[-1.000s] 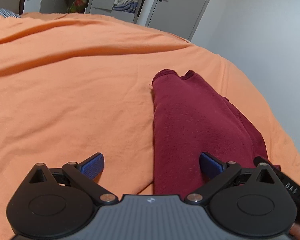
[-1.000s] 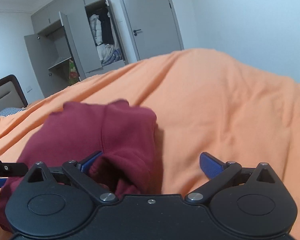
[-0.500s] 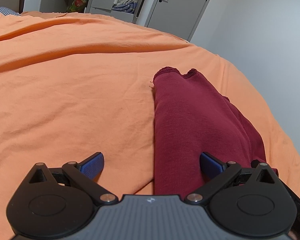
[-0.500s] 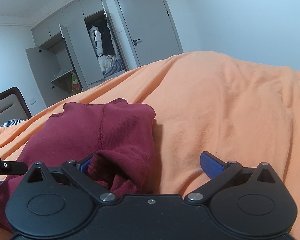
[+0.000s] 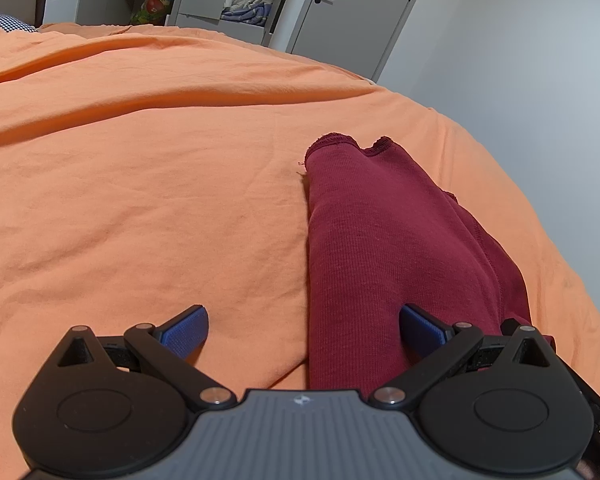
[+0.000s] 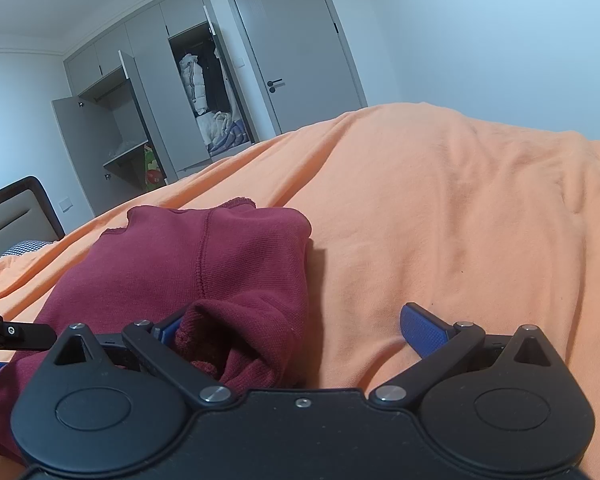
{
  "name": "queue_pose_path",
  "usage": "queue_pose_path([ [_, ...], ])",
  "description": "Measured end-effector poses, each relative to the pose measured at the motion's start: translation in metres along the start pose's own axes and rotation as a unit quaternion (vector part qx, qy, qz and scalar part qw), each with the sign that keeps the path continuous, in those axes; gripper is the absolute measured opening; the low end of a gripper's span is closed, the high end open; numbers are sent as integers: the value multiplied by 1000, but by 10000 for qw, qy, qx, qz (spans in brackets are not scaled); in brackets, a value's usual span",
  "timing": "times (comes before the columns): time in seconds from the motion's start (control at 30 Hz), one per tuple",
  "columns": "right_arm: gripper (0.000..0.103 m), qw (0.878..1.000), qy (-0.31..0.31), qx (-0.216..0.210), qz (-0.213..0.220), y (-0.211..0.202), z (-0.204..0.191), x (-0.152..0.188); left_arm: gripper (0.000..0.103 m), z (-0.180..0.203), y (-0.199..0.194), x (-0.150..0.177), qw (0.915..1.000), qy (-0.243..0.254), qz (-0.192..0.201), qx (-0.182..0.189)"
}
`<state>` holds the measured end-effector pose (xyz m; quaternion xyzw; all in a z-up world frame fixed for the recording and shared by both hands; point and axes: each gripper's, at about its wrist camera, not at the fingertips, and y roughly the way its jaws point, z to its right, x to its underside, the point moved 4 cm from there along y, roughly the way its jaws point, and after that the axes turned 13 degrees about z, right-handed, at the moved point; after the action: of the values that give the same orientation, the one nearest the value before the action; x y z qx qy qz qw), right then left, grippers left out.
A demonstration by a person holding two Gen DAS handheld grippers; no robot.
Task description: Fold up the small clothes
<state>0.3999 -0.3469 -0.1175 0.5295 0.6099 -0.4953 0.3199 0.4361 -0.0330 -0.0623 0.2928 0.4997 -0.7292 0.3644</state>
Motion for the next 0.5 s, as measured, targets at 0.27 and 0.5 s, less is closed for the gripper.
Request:
queue_pose_path([
  [0.27,103,9990,219,-298,-249,5,5,-14,103,-1,0,-7,9998,112,-112,119],
  [0.5,103,9912,754,-876,-640,25,10,-28,103,-6,0,-4,9997,80,-113,201],
])
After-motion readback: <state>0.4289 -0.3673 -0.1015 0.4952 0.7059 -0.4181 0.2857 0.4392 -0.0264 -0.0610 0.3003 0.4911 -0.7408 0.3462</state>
